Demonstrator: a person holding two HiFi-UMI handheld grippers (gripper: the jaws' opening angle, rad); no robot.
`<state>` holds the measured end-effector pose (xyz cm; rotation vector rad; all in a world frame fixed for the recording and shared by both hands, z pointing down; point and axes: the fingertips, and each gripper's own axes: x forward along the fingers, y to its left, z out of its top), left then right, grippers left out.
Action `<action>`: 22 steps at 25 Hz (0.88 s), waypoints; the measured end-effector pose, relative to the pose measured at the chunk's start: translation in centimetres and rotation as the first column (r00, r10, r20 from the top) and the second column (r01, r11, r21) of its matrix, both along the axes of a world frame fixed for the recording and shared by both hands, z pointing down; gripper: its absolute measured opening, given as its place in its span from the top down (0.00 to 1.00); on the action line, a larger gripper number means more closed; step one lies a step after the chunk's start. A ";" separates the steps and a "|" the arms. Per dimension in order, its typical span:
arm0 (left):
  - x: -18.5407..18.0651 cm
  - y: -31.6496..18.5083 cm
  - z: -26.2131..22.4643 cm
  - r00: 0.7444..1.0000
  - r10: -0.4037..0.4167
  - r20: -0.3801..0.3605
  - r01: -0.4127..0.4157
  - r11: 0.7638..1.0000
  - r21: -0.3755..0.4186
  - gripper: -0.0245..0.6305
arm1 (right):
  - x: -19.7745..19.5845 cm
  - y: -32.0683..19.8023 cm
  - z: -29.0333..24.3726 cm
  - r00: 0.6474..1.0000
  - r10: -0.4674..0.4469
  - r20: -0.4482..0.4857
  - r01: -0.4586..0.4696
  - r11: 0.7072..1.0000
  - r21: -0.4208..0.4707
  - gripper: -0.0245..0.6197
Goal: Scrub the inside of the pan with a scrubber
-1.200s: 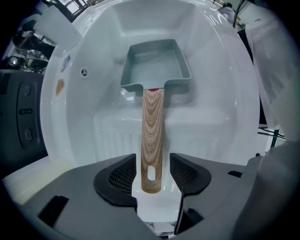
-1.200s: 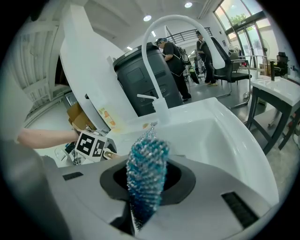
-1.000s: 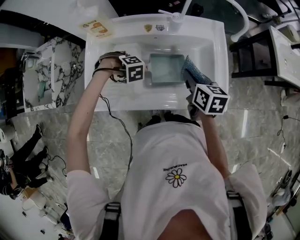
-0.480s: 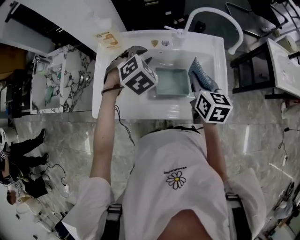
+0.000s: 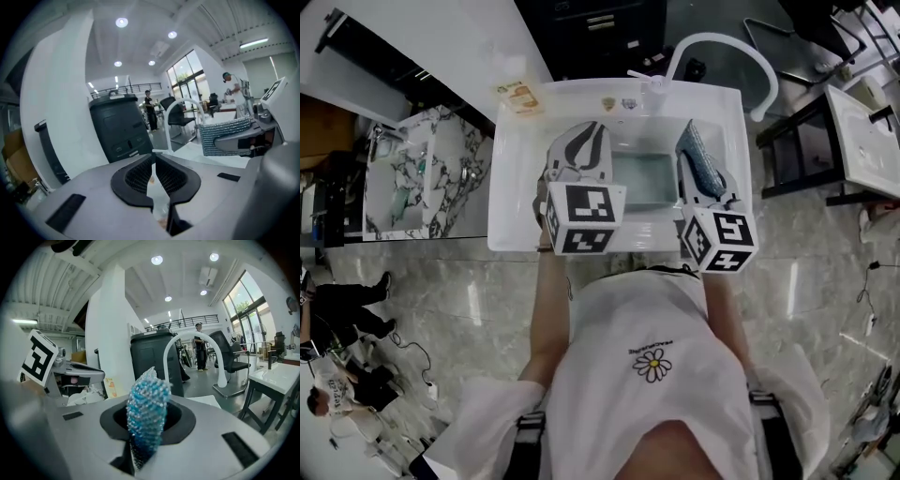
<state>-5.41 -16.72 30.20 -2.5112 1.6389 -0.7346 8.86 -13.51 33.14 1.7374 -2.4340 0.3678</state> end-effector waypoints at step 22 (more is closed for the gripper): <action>-3.8 3.7 2.2 0.934 -0.238 -0.266 0.274 0.956 0.104 0.94 | -0.9 2.5 2.2 0.998 0.046 -0.045 -0.046 0.999 0.012 0.87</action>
